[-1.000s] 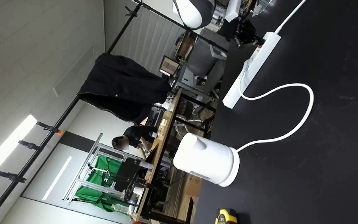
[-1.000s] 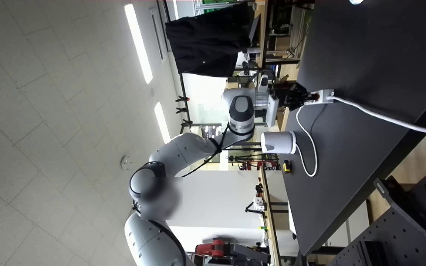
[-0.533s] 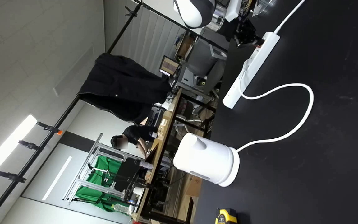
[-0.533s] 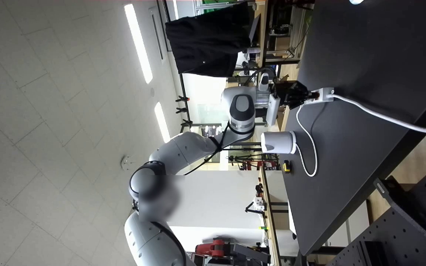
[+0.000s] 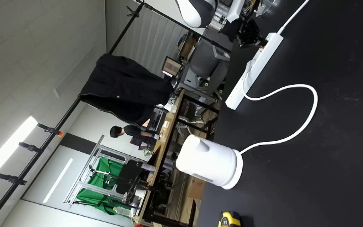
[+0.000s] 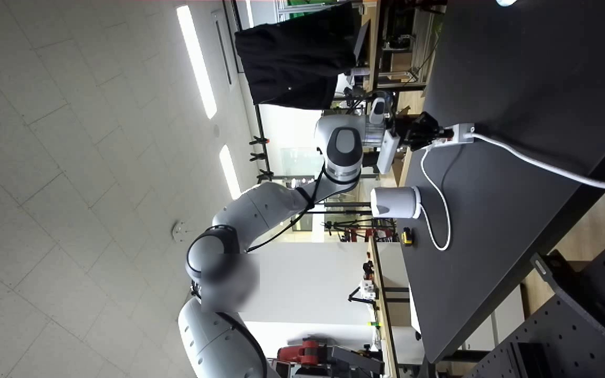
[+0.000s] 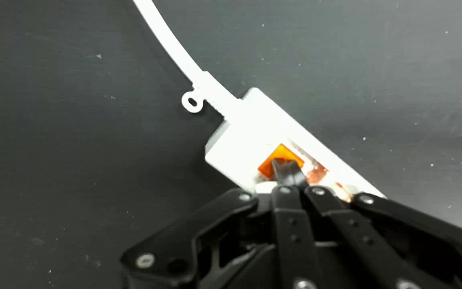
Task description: Turn on the extension cable
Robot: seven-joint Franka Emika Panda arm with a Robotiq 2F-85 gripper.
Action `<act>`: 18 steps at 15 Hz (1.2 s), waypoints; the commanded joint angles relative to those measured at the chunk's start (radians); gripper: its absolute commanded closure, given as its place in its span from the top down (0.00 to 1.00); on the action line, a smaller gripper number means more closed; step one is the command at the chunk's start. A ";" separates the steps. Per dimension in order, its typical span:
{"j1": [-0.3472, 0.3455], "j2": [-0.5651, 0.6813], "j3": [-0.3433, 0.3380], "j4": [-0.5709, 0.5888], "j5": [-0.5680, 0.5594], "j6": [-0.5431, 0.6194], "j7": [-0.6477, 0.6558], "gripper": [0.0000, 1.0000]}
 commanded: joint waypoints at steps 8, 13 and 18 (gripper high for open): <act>-0.022 0.121 0.008 0.168 0.028 -0.086 0.007 0.00; -0.030 0.002 0.014 0.091 0.023 -0.050 -0.023 0.00; -0.048 -0.084 0.030 0.072 0.029 -0.075 -0.073 0.00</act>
